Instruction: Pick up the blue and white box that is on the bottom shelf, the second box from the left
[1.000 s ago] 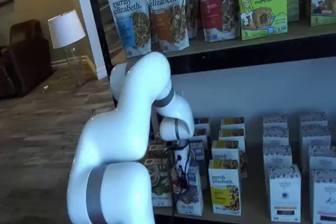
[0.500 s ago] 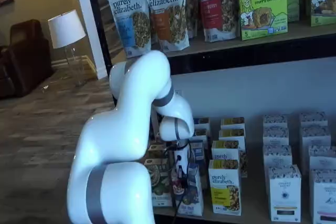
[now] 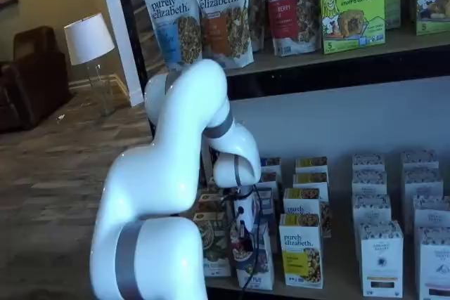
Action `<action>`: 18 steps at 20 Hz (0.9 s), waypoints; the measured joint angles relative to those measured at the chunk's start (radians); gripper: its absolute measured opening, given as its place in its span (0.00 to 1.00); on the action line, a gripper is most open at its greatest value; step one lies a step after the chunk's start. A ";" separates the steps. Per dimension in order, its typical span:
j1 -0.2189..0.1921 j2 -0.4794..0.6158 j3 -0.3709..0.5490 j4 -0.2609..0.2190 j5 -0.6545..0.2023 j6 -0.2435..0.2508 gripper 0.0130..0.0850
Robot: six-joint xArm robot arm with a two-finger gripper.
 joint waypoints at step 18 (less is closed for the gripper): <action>0.029 -0.134 0.180 0.003 -0.049 0.025 0.56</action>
